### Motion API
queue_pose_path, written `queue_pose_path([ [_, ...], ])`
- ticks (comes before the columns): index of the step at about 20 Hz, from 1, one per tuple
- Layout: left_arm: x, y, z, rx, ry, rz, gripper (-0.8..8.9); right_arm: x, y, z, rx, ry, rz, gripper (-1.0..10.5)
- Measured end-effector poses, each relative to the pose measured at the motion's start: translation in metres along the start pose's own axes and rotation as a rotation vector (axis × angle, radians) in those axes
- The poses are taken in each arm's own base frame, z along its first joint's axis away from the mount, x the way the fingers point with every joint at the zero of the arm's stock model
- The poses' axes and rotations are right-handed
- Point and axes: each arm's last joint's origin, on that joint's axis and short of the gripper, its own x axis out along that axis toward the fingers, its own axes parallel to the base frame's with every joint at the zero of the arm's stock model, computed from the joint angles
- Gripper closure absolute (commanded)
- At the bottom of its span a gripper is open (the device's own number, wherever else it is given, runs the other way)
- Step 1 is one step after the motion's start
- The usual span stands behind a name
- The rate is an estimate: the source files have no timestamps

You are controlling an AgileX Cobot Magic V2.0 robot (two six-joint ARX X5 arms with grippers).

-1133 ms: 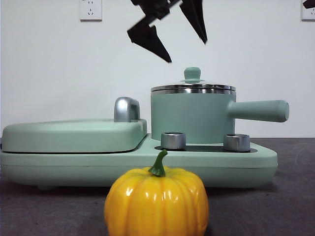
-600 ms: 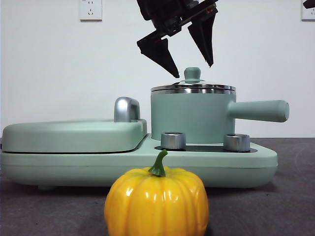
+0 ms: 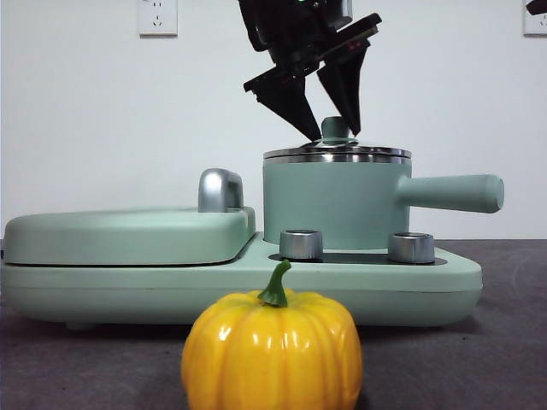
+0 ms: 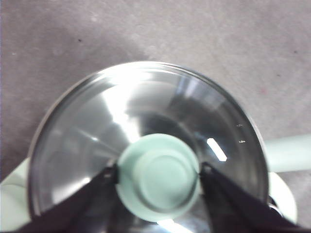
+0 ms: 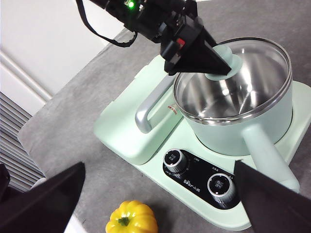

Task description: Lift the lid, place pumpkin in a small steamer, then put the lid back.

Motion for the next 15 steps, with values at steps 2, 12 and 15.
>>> queue_pose_path([
  [2, -0.001, 0.001, 0.002, 0.014, -0.012, 0.005, 6.91, 0.0, 0.0, 0.0, 0.0, 0.0, 0.0, 4.6],
  [12, -0.01, -0.002, 0.004, 0.022, 0.021, -0.007, 7.98, 0.0, 0.0, 0.0, 0.014, 0.0, 0.001, 4.8],
  [15, -0.031, -0.004, 0.009, 0.029, 0.036, -0.008, 7.98, -0.003, 0.01, 0.009, 0.001, -0.005, 0.03, 5.5],
])
